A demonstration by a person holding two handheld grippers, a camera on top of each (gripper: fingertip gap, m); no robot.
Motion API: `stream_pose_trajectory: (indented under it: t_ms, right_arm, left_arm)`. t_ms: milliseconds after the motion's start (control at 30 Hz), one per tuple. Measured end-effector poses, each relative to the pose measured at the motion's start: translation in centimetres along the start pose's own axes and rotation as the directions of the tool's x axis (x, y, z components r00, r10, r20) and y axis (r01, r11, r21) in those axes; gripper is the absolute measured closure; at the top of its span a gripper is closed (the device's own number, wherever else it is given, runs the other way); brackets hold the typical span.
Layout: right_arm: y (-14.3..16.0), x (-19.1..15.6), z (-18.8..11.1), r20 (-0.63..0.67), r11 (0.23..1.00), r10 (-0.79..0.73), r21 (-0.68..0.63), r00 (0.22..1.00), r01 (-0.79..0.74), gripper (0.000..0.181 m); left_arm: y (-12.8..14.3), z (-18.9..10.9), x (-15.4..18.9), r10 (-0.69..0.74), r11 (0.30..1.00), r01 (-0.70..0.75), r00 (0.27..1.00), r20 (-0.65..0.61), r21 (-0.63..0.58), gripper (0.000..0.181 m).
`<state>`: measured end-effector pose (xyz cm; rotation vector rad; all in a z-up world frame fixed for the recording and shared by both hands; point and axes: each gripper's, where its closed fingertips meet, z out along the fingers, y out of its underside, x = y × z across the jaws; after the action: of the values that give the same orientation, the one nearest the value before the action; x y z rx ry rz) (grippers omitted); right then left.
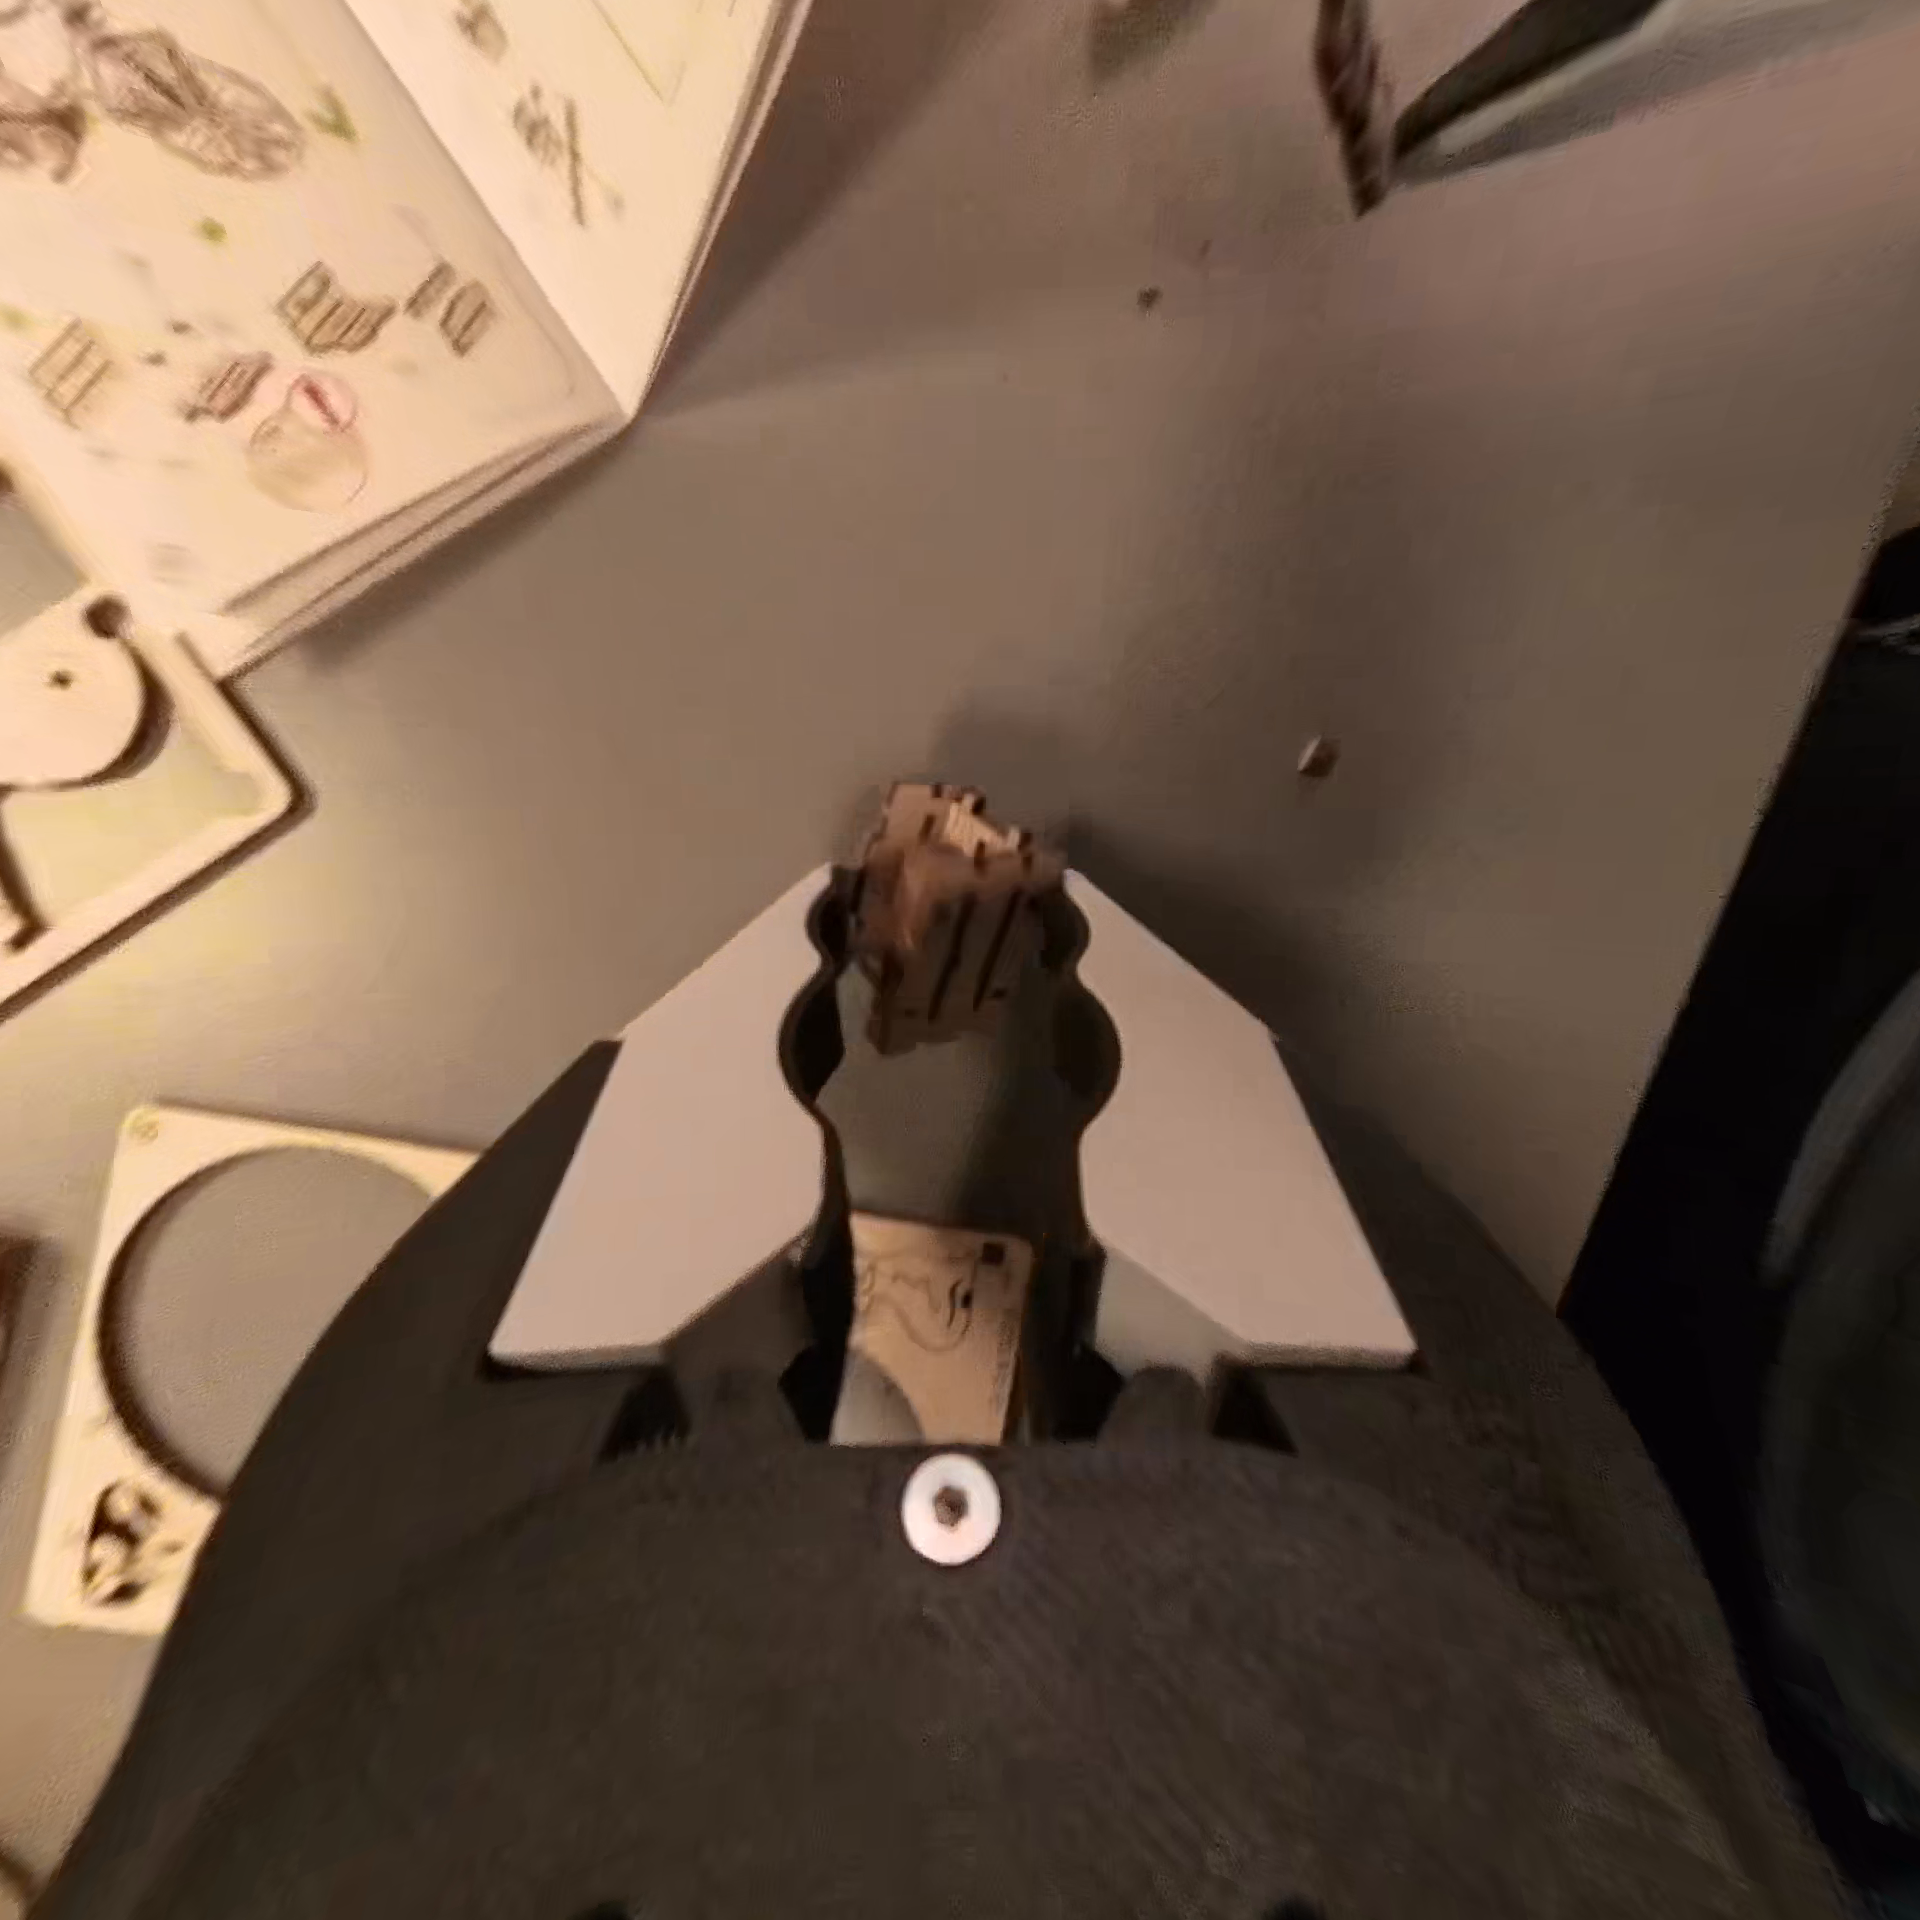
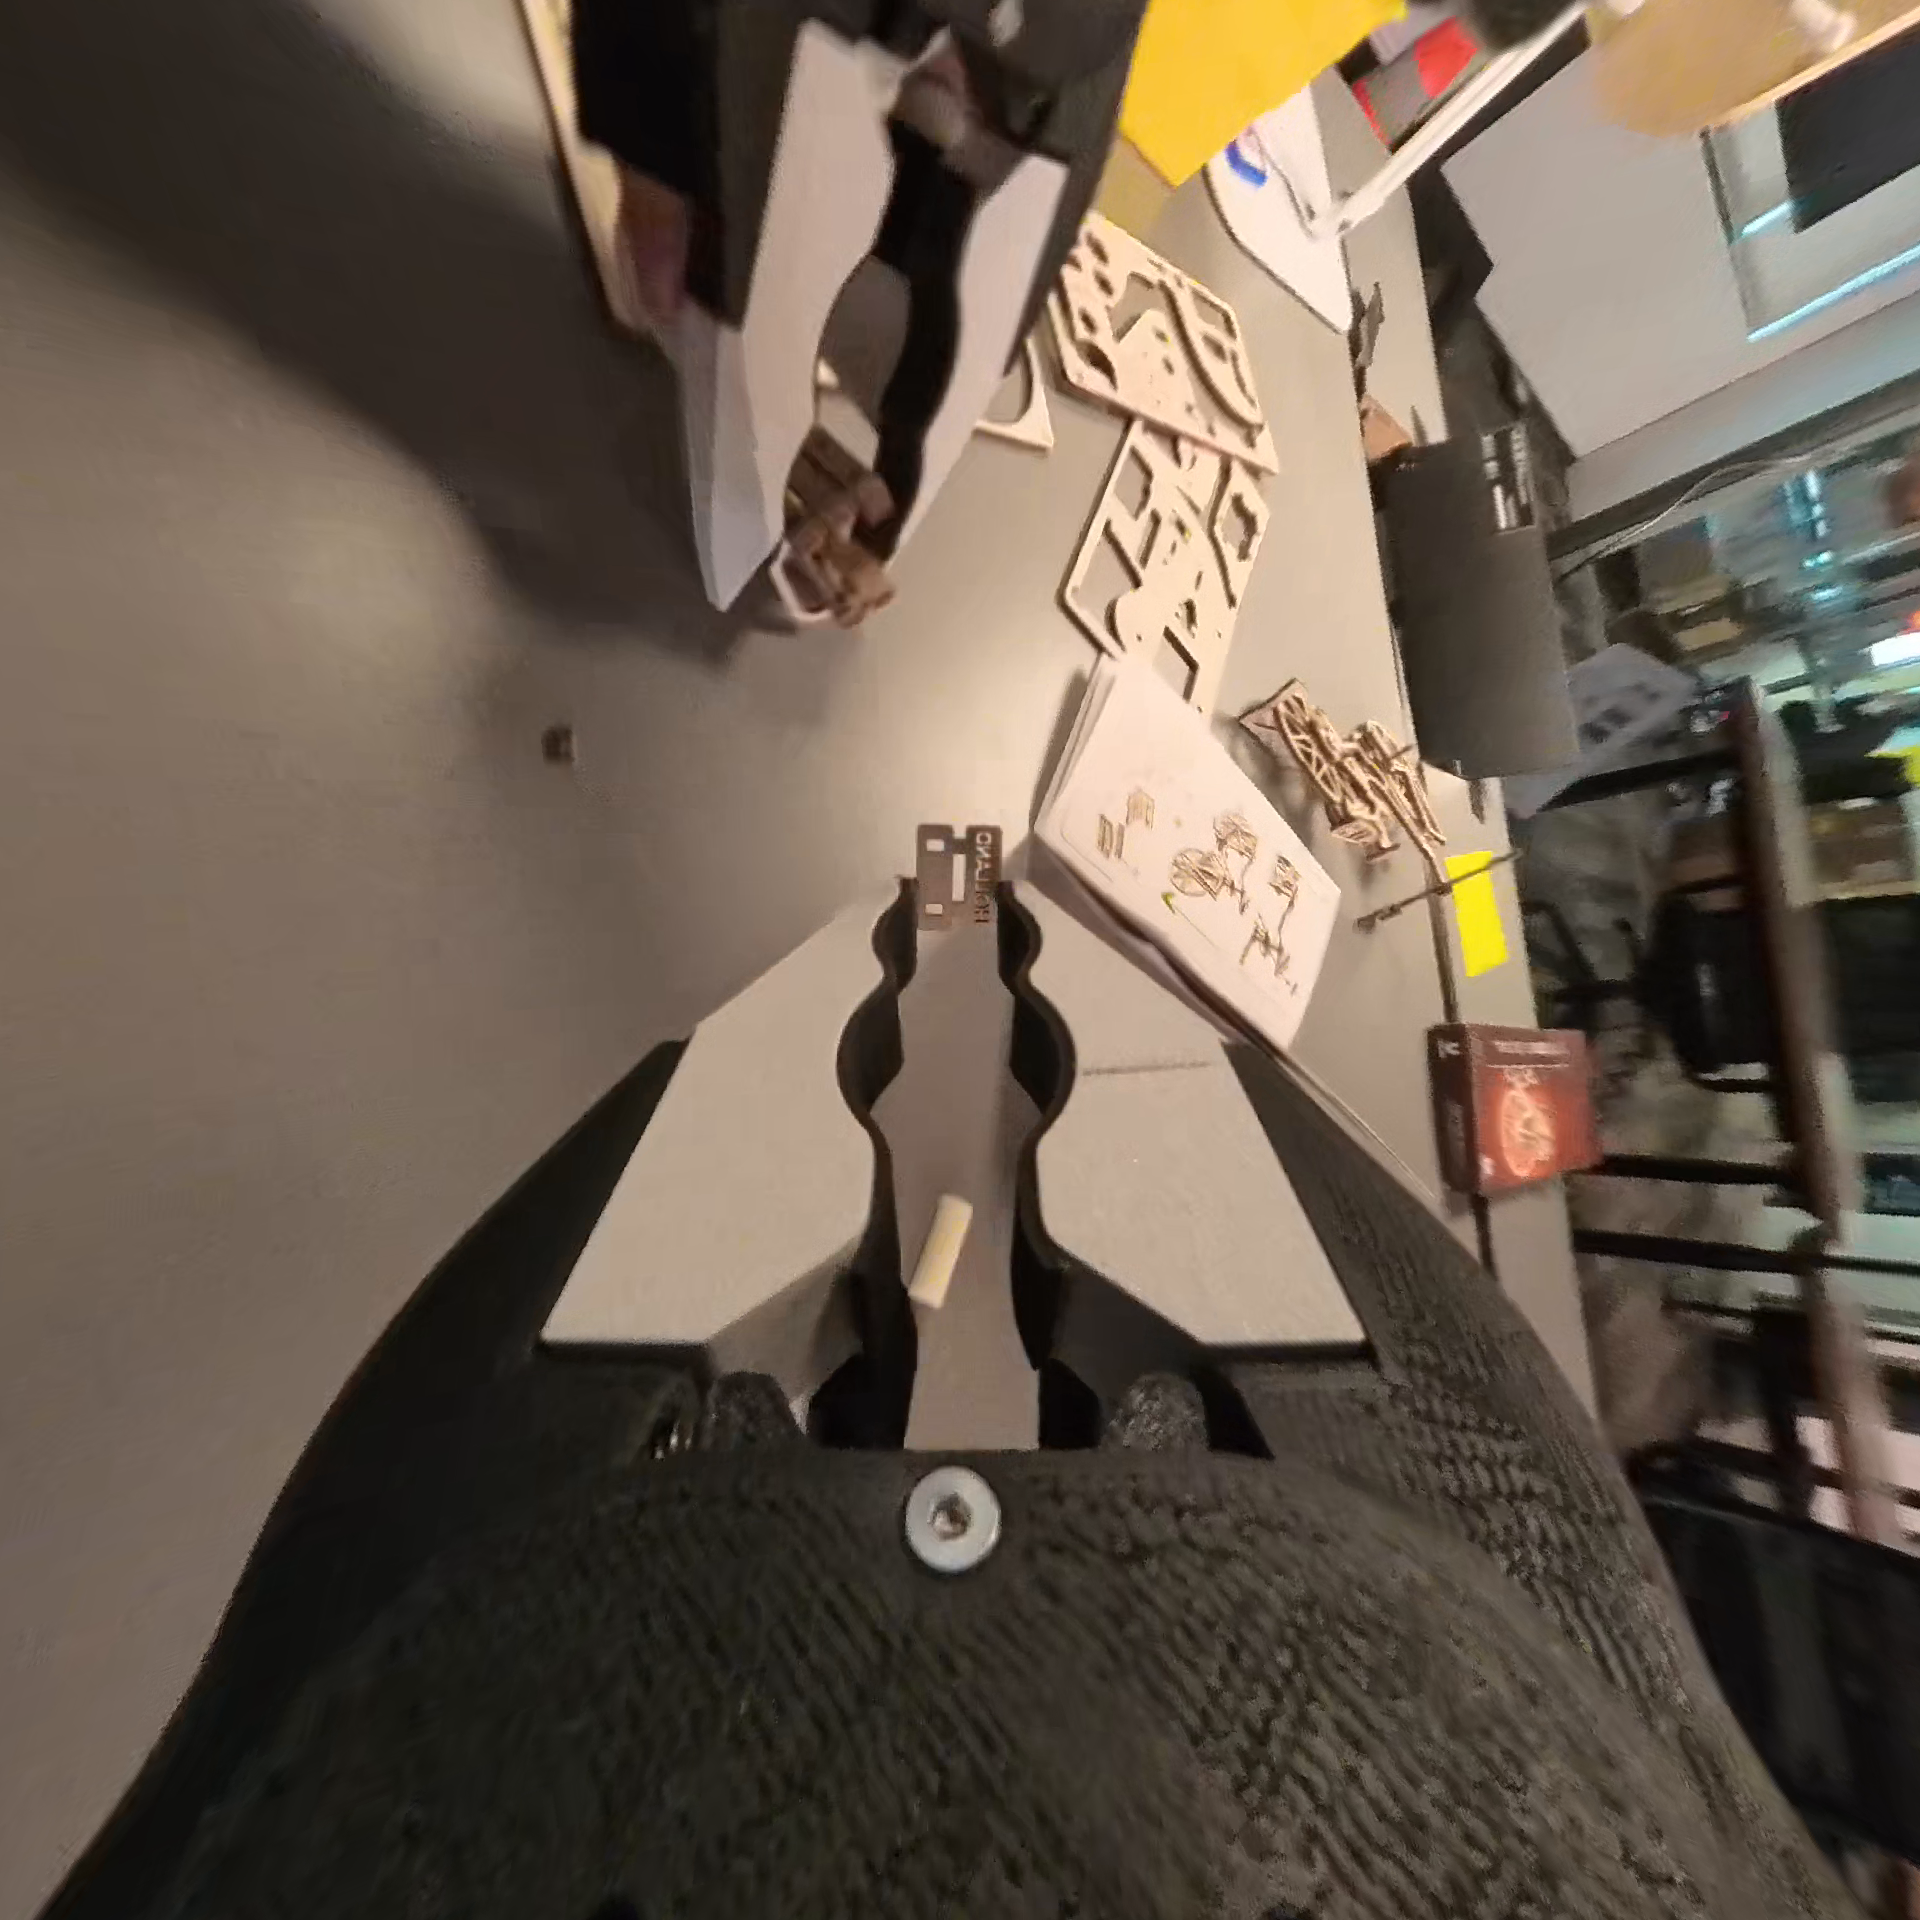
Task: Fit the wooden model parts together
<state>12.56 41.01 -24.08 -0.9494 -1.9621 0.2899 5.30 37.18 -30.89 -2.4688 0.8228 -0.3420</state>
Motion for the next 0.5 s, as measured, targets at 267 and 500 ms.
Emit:
stream_pose_trajectory:
  t_ms: [267, 500]
  right_arm:
    - [1.2, -0.7, -0.7, -0.054, 0.968, -0.251, -0.028, 0.967, 0.249, 0.168]
    - [0.8, -1.3, -0.4, -0.045, 0.918, -0.396, -0.005, 0.917, 0.396, 0.168]
  left_arm:
    - [-7.7, -3.1, 4.7, -0.044, 0.926, 0.110, 0.981, -0.187, 0.361, 0.131]
    - [-10.3, -0.4, 6.3, -0.094, 0.911, 0.209, 0.944, -0.317, 0.354, 0.164]
